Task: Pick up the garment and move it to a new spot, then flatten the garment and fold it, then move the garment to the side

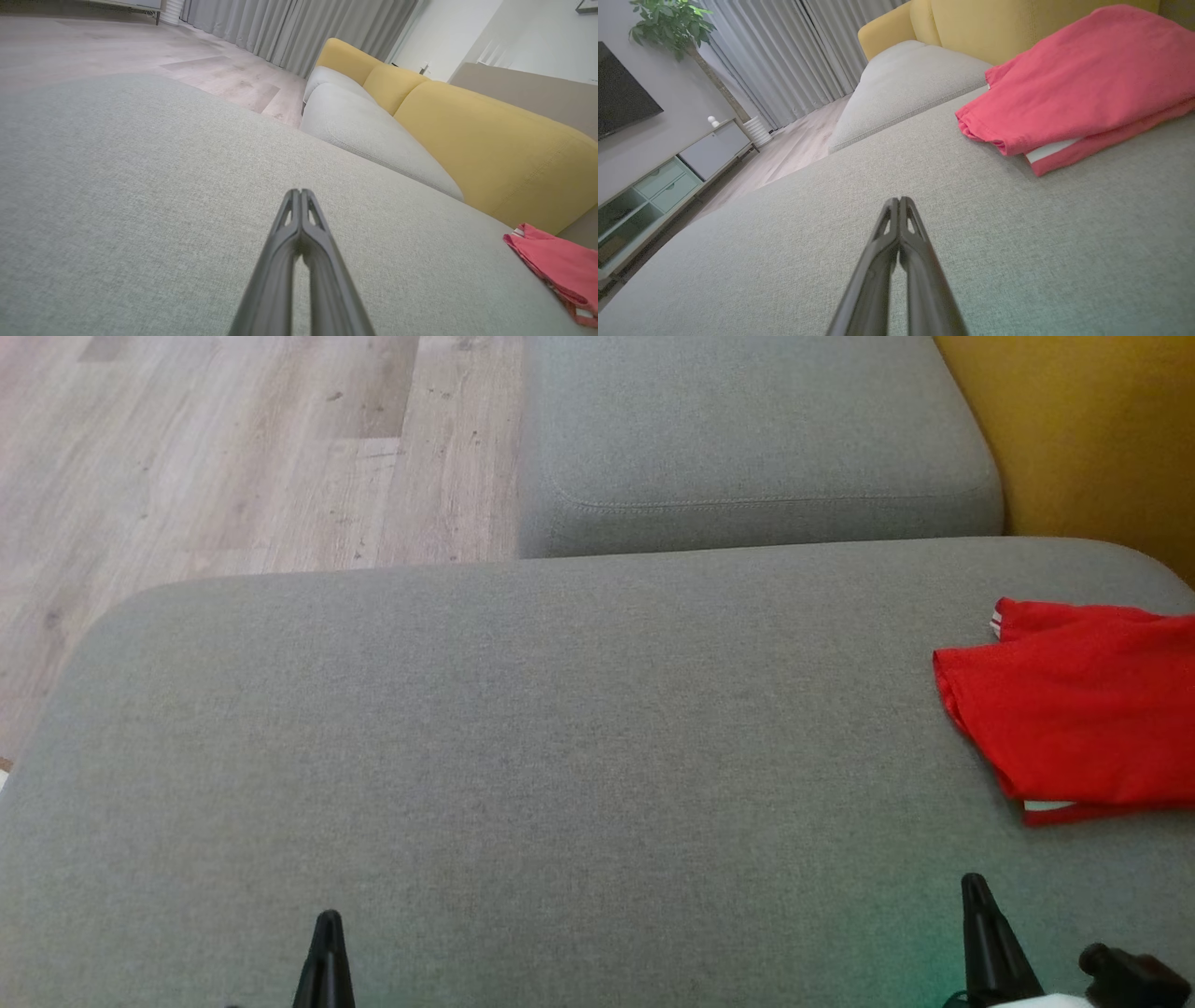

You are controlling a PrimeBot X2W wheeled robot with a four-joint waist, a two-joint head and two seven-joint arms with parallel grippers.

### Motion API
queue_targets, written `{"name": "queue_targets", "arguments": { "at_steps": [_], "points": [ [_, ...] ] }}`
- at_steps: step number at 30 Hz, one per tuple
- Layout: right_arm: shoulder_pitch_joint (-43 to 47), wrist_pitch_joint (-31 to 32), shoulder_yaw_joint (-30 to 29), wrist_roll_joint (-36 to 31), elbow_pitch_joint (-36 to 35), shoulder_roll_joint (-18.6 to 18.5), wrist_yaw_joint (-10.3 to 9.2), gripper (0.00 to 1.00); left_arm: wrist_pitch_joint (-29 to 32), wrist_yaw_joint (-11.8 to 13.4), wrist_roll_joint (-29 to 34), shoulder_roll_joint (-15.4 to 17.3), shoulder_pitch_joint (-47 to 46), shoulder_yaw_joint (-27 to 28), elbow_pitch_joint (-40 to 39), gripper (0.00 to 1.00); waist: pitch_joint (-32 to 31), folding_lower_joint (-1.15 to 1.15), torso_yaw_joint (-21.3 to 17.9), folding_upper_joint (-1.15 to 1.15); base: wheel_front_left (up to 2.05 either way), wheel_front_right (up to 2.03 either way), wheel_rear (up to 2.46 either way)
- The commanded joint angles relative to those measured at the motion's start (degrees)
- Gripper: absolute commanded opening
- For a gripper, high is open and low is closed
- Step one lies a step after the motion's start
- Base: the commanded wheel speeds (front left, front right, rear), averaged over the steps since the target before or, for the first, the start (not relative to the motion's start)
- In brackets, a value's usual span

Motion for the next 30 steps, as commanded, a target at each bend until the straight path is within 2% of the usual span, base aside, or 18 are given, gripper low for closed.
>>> {"name": "queue_targets", "arguments": {
  "at_steps": [1,30],
  "points": [
    [-2.80,0.29,-0.14,1.51,-1.61,-0.84,0.09,0.00,0.19,-0.46,-1.28,0.61,-2.82,1.13,-1.45,0.00,0.05,0.00,-0.03,0.00,0.00,0.00,0.00],
    [-7.73,4.80,-1.63,22.53,-1.19,-1.34,0.18,0.00,4.64,-2.14,-21.27,1.07,-8.25,4.36,0.62,0.00,1.74,0.00,-0.91,0.00,0.00,0.00,0.00]
  ]
}}
